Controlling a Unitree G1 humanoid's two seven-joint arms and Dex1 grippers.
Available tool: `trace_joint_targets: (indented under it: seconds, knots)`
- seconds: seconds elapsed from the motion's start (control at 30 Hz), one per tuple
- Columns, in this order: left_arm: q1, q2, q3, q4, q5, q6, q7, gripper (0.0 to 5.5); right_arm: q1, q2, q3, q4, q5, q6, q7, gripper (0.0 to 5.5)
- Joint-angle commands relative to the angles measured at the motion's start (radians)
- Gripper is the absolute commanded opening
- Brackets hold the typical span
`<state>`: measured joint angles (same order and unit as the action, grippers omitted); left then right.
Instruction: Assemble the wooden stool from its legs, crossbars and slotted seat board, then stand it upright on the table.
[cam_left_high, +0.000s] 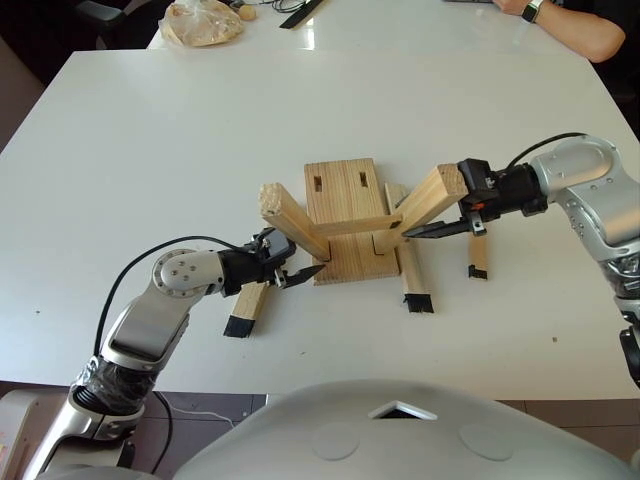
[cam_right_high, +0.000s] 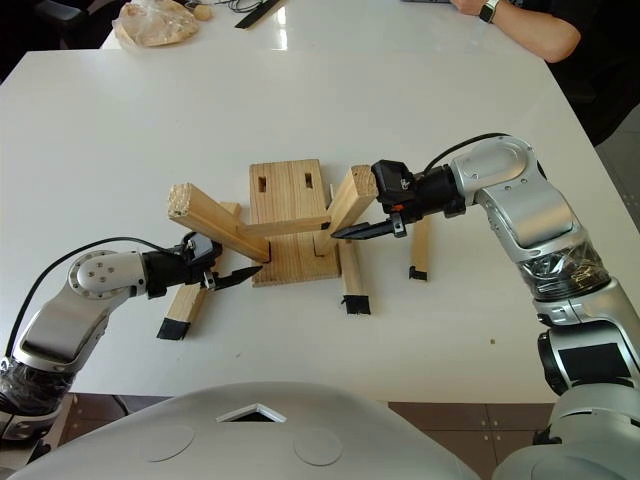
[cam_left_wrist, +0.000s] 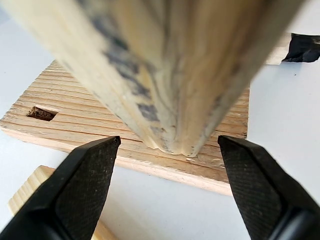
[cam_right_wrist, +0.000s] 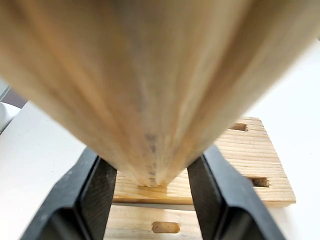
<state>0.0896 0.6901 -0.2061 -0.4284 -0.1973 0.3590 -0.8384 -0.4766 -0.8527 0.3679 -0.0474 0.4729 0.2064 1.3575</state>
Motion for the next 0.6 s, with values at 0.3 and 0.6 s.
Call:
trace_joint_targets:
  seconds: [0.3,0.6]
  knots:
    - [0.056,0.089,0.142,0.061,-0.015,-0.071,-0.040,3.81,0.111,-0.032,0.049,-0.019,-0.110,0.135,-0.072,2.01]
    - [0.046,0.093,0.127,0.098,0.041,-0.119,-0.045,5.14,0.095,-0.022,0.023,-0.045,-0.092,0.133,-0.069,2.01]
